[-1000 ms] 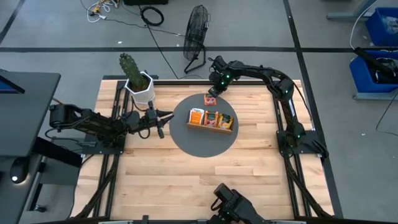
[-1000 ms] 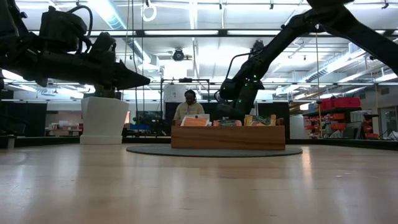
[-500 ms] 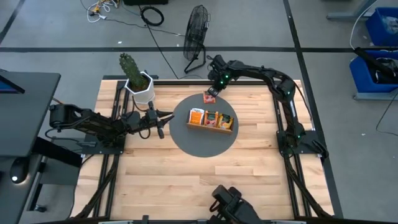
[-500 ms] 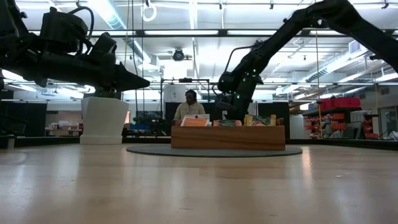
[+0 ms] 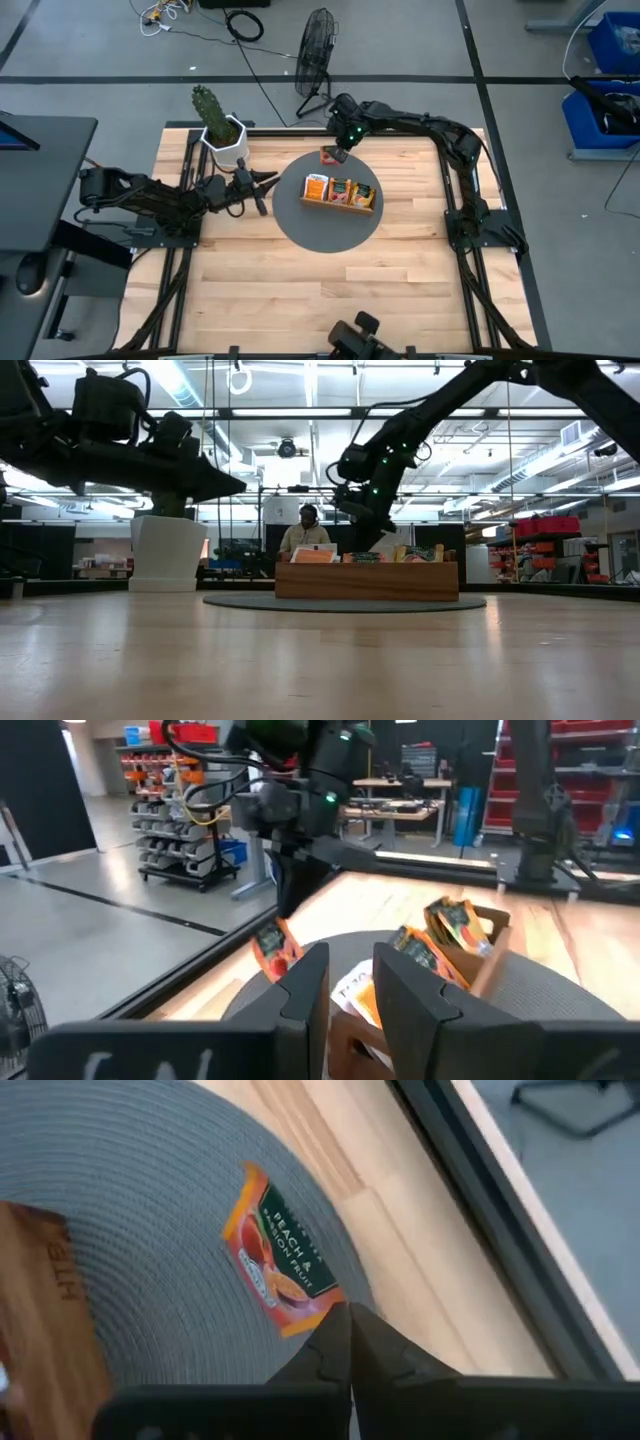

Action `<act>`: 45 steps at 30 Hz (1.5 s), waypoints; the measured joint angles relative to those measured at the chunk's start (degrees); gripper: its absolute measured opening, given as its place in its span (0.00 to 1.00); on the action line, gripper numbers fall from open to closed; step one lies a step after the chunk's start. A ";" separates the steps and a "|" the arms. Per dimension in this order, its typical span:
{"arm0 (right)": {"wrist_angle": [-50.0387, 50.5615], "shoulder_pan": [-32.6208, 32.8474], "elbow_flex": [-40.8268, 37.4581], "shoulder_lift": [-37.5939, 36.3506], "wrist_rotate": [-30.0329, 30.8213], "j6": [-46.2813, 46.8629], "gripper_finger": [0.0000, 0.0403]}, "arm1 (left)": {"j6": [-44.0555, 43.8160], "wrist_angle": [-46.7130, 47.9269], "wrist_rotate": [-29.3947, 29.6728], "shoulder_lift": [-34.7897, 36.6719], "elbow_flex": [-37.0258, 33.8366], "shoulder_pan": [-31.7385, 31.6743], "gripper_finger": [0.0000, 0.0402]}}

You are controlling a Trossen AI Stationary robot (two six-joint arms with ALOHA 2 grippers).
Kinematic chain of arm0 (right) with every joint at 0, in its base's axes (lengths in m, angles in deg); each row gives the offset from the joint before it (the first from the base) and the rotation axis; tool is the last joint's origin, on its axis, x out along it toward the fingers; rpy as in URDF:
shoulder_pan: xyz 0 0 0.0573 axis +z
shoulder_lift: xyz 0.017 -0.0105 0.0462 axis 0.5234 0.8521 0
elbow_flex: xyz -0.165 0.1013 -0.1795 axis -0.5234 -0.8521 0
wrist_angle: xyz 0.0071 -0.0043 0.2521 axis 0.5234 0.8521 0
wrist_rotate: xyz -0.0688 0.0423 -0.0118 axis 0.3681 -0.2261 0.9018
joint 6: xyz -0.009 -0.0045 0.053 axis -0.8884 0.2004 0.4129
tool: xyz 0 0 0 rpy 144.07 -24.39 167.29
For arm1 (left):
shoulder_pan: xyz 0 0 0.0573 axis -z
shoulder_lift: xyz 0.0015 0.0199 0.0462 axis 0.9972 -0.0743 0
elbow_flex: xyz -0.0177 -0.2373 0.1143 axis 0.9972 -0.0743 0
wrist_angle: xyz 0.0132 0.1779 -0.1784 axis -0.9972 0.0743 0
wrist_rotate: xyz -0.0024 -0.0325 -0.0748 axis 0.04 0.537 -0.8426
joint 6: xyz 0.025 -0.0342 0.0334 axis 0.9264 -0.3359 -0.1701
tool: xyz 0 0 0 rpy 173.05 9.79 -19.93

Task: Pick & Place Tea
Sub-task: Put the orange tea bag into the middle section of the wooden organizer

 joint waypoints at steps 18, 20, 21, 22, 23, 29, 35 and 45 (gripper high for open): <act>-5.40 5.28 0.00 -0.17 0.20 -4.47 0.00 | -1.48 29.00 -11.88 -0.13 13.72 -14.11 0.21; -6.01 5.30 0.00 -0.17 0.19 -4.61 0.00 | 0.23 31.40 -13.75 -0.13 15.05 -16.61 0.21; -6.16 5.36 0.00 -0.17 0.23 -4.98 0.00 | 1.21 32.37 -14.90 -0.13 15.46 -17.77 0.21; -6.08 5.45 0.00 -0.17 0.37 -5.33 0.00 | 1.71 33.19 -16.14 -0.24 15.77 -18.79 0.21; -6.00 5.55 0.00 -0.17 0.39 -5.56 0.00 | 2.50 33.62 -17.79 -0.68 16.15 -19.70 0.21; -6.52 6.10 0.00 -0.17 0.19 -6.54 0.00 | 3.58 34.81 -25.71 -6.29 20.85 -22.26 0.22; -7.16 6.64 0.00 -0.17 0.19 -6.71 0.00 | 7.58 42.14 -26.83 -16.17 29.99 -23.98 0.32; -7.49 6.83 0.00 -0.17 0.19 -7.16 0.00 | 9.21 45.19 -27.40 -24.84 36.95 -25.49 0.57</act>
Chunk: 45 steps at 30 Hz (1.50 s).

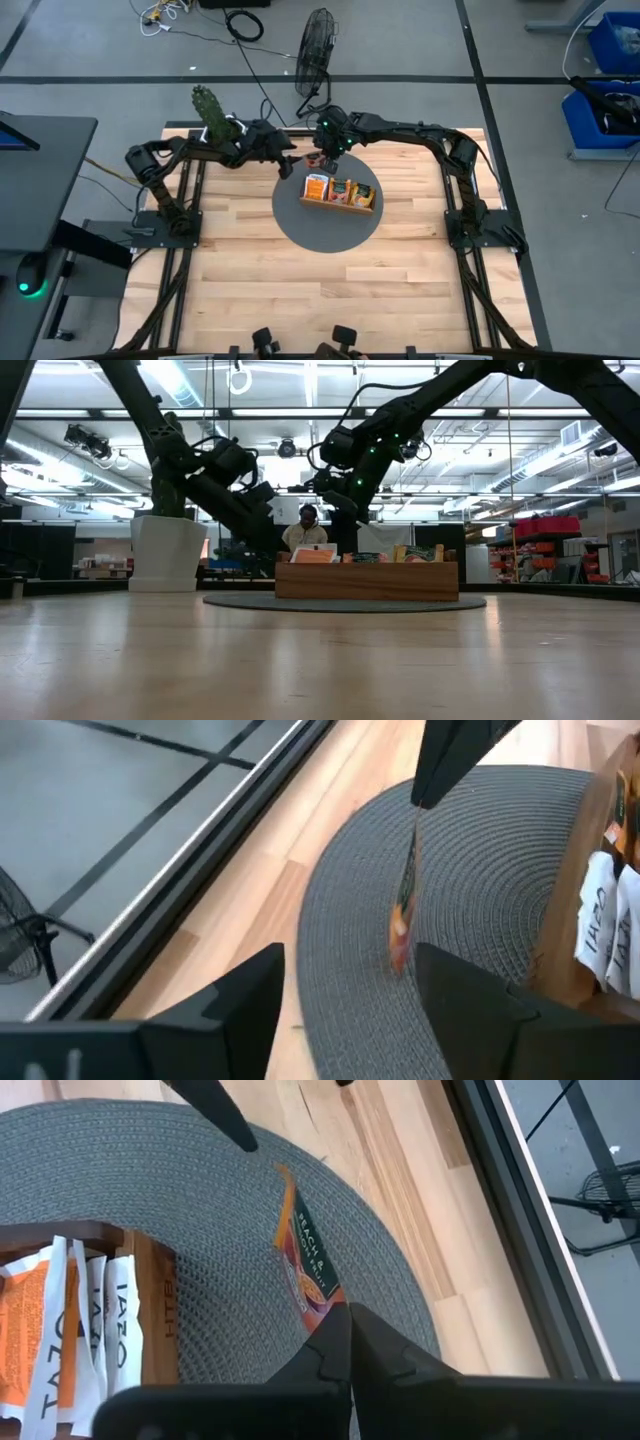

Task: Pick & Place Tea
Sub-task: Put the orange tea bag into the middle section of the wooden organizer

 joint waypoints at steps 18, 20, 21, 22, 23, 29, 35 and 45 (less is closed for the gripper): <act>-1.97 1.09 0.00 0.00 -1.11 0.56 0.00 | 3.47 4.06 -5.84 -1.17 4.53 0.44 0.52; -2.00 1.35 0.00 0.00 -1.07 0.41 0.00 | 3.06 4.14 -5.82 -1.90 4.61 0.65 0.48; -1.95 1.45 0.00 0.00 -1.05 0.29 0.00 | 3.01 3.93 -5.57 -2.53 4.61 0.63 0.47; -1.97 1.44 0.00 0.00 -1.05 0.29 0.00 | 2.99 3.98 -5.33 -3.13 4.61 0.63 0.45; -1.97 1.52 0.00 0.00 -1.05 0.29 0.00 | 3.23 4.16 -5.29 -3.76 4.59 0.60 0.44; -2.32 1.60 0.00 0.00 -1.02 0.25 0.00 | 5.14 3.60 -3.88 -4.45 4.56 0.69 0.33; -3.72 1.66 0.00 0.00 -0.21 0.07 0.00 | 8.68 3.05 -3.78 -4.51 4.56 1.36 0.03; -1.23 1.89 -0.04 -3.87 6.44 0.20 0.08 | 9.47 2.61 1.04 -0.69 4.52 1.15 0.01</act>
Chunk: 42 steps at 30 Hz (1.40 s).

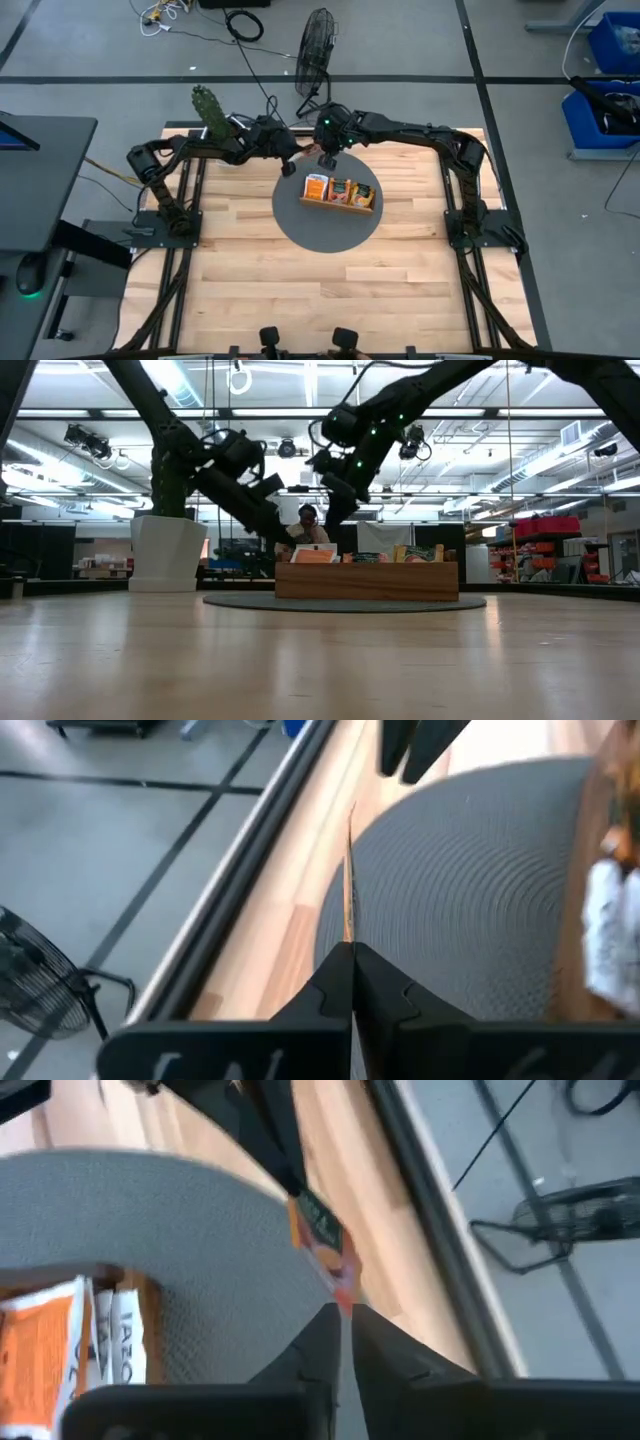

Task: Pick & Place Tea
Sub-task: Put the orange tea bag into the middle section of the wooden organizer

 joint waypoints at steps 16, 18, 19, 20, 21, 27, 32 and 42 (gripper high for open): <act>3.16 9.09 0.00 -8.09 0.68 -1.03 0.32 | -4.11 12.96 -0.76 11.75 0.00 10.39 0.00; 3.49 11.08 0.00 -8.09 1.22 -1.20 0.34 | -4.73 13.15 0.51 11.95 0.00 12.75 0.00; 3.70 12.12 0.00 -8.09 1.74 -1.18 0.35 | -4.95 13.24 1.55 11.96 0.00 13.82 0.00; 4.11 13.06 0.00 -8.09 2.70 -1.07 0.35 | -5.28 13.71 2.72 11.99 0.00 14.79 0.00; 4.71 13.95 0.00 -8.09 3.64 -1.01 0.36 | -5.70 14.43 3.63 12.09 0.00 15.77 0.00; 9.15 18.32 0.00 -8.09 7.06 2.23 0.37 | -7.84 16.73 5.86 13.41 -0.06 21.13 0.00; 10.21 20.82 0.00 -8.09 13.23 3.96 0.37 | -6.26 16.76 13.73 16.56 0.00 24.63 0.00; 11.94 21.59 0.00 -8.09 14.28 5.64 0.36 | -8.03 18.73 12.30 21.05 0.03 29.20 0.00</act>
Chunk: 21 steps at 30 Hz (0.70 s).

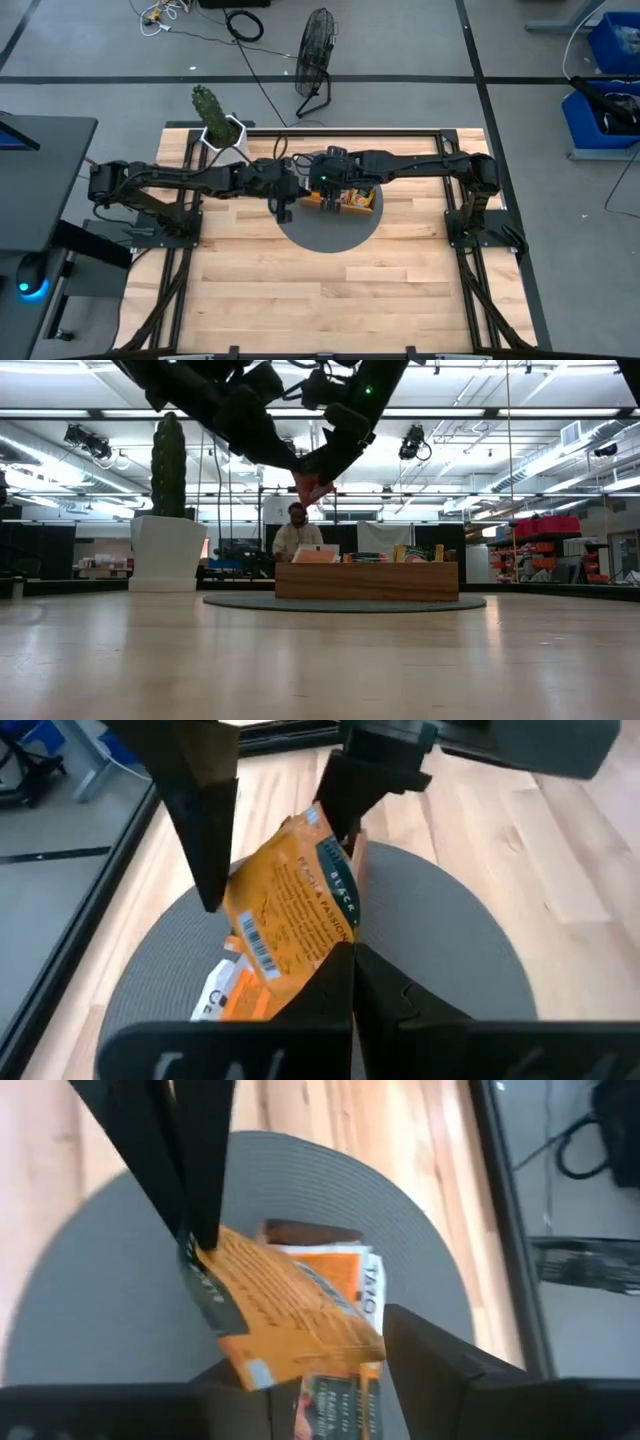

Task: Pick & Place Tea
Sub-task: Put the orange tea bag into the middle section of the wooden organizer

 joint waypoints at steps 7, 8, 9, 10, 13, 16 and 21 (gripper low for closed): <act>-0.69 0.59 0.00 0.00 -4.85 -0.44 0.32 | -0.43 -0.01 4.46 -1.21 -0.04 0.36 0.00; -0.69 0.86 0.00 0.00 -5.44 -0.63 0.32 | -0.43 -0.07 4.47 -1.22 -0.03 0.31 0.00; -0.68 1.14 0.00 0.00 -5.67 -1.36 0.31 | -0.35 -0.13 4.53 -1.23 -0.05 0.31 0.00; -0.67 1.56 0.00 0.00 -5.92 -2.04 0.31 | -0.25 -0.09 5.01 -1.21 -0.05 0.31 0.00; -0.97 2.91 0.00 0.00 -5.75 -2.54 0.30 | -0.47 0.36 5.48 -1.23 -0.05 0.15 0.00; -1.66 3.81 0.00 0.00 -5.73 -2.33 0.28 | -0.55 -0.10 3.15 -1.22 -0.05 0.26 0.00; -1.67 4.24 0.00 0.00 -4.40 -1.40 0.16 | -0.62 -0.47 2.74 -1.22 -0.05 0.57 0.00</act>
